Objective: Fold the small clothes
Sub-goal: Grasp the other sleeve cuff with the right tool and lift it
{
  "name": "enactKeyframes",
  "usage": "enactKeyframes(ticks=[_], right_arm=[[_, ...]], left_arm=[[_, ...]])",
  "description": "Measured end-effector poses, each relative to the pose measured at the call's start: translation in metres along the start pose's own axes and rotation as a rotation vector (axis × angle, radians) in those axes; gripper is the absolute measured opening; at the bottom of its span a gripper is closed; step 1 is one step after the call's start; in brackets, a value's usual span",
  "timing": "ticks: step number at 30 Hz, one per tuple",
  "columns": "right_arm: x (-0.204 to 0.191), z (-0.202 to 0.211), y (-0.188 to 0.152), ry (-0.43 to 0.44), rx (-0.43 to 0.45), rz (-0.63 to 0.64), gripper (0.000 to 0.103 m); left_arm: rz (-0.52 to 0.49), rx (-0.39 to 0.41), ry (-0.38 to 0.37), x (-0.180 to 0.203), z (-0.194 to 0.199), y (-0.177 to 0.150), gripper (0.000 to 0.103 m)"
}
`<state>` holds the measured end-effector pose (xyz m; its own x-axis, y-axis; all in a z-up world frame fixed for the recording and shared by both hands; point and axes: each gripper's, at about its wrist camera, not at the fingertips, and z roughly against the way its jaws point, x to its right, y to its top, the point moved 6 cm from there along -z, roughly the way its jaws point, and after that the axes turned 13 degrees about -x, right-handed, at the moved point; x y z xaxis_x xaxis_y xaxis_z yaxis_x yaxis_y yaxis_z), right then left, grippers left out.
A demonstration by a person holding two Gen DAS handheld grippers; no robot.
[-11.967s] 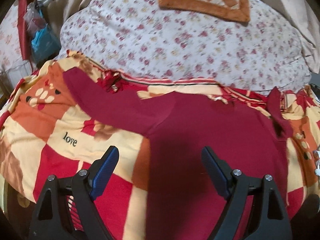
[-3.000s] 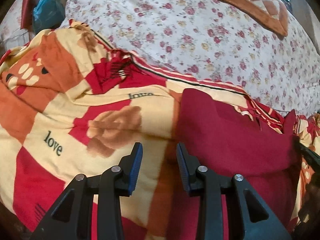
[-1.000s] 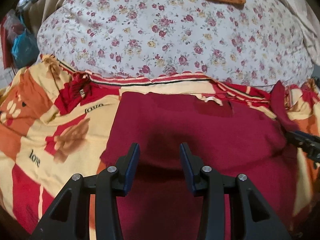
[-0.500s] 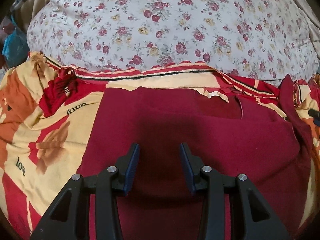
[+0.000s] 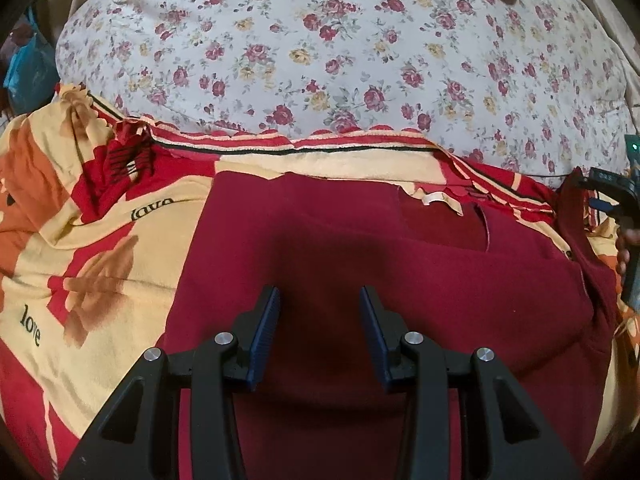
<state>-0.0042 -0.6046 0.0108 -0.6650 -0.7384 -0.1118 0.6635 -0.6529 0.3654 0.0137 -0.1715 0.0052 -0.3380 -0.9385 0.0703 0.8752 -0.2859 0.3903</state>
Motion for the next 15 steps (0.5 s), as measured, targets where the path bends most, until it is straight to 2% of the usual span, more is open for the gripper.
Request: enactKeyframes(ticks=[2,5,7,10,15], right_arm=[[0.003,-0.012,0.010,0.006,-0.013,-0.015,0.067],[0.000,-0.027,0.019,0.024,-0.025,0.000,0.053],[0.003,-0.035,0.021,0.002,-0.036,0.004,0.028],[0.011,-0.040,0.024,0.032,-0.024,-0.022,0.011],[0.020,-0.019,0.020,0.093,0.031,-0.033,0.007]], left_arm=[[0.004,-0.015,-0.007,0.000,-0.004,0.000,0.020],[-0.001,-0.025,-0.002,0.001,-0.007,-0.001,0.020],[-0.007,-0.026,0.003,0.002,-0.008,-0.001,0.020],[-0.013,-0.027,0.006,0.002,-0.009,-0.002,0.020],[-0.009,-0.034,0.008,0.001,-0.012,-0.001,0.020]])
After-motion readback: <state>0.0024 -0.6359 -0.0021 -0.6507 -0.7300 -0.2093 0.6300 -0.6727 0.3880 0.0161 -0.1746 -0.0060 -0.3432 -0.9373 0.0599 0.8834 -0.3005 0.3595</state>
